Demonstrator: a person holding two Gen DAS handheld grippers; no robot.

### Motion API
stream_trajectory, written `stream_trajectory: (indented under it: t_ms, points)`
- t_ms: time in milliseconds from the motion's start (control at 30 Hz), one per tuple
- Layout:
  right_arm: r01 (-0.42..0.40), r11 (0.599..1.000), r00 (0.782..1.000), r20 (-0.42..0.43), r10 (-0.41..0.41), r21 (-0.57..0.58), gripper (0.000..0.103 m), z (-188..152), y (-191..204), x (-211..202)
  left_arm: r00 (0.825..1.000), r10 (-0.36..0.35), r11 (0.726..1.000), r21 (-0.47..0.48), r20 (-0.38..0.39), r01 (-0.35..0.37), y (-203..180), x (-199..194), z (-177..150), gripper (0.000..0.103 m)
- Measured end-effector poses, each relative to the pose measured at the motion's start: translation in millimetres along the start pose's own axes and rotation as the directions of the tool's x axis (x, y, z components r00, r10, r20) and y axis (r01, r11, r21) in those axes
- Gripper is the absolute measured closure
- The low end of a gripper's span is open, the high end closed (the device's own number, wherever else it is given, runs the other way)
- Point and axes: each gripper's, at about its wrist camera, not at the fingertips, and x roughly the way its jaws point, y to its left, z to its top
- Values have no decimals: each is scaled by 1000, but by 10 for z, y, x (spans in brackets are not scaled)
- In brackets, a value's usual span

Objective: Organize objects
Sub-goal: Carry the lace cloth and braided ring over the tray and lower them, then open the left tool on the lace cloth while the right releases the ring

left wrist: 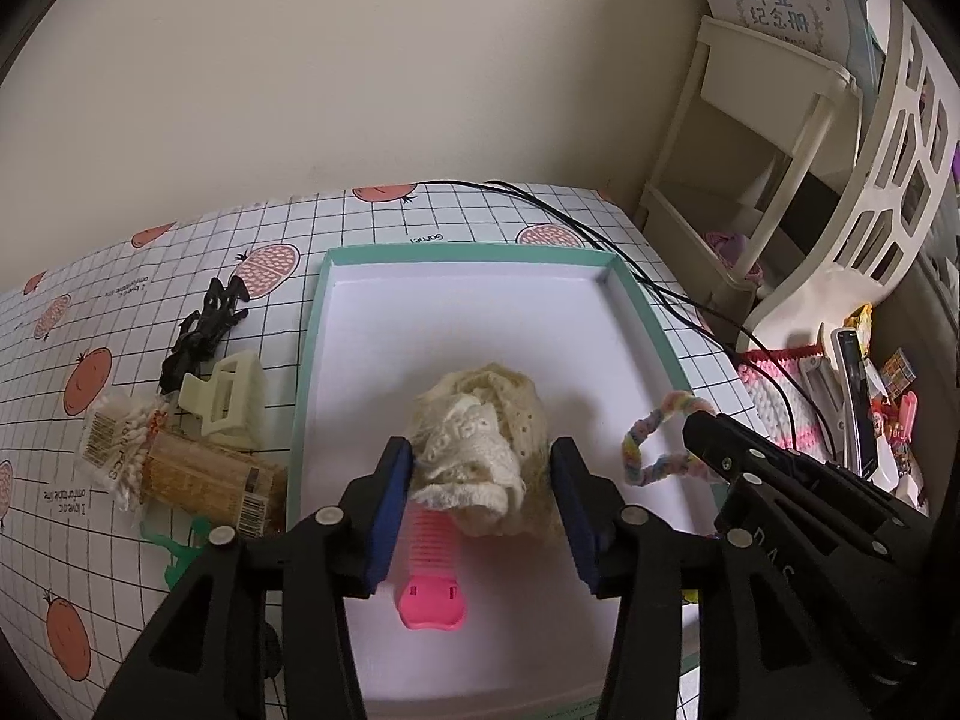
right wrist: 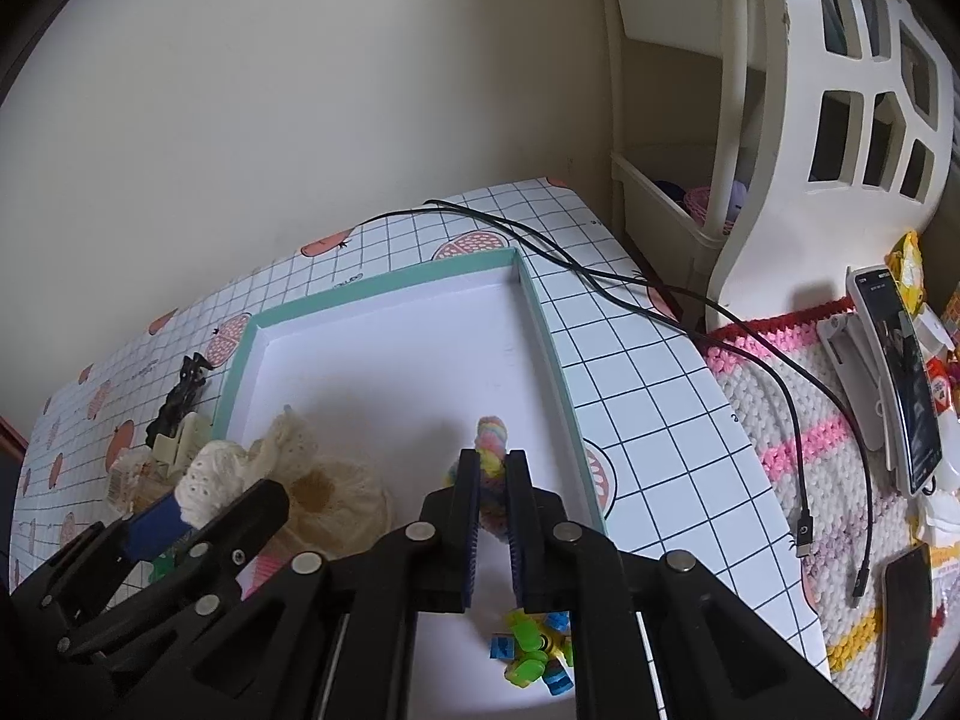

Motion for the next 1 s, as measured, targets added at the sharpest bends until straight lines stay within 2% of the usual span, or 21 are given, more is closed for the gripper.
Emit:
stream_trajectory:
  t_ms: [100,233,300,667,767,900,1000]
  points:
    - [-3,1000,1000,-2,3,-6,90,4,15,1,1000,4,1000,-7,5,-3,32,-22,16,48]
    - [-2,1000,1000,6,2,-14,77,12,39,-17,1000,12,1000,-17,15,-11,77,-62,42,46]
    - [-1,1000,1000,6,1,-13,74,15,48,-27,1000,16,1000,-25,21,-15,108,-81,52,42]
    - [-3,999,1000,13,3,-34,72,49,128,-116,997,64,996,-72,47,-60,313,-195,96,41]
    - [-9,999,1000,11,9,-43,64,56,162,-144,994,95,992,-91,55,-90,403,-234,99,28]
    - [-12,998,1000,10,13,-64,56,59,213,-173,991,119,986,-127,58,-110,529,-276,106,26]
    - [-15,997,1000,-1,15,-78,49,50,247,-177,988,146,980,-144,51,-137,603,-289,100,18]
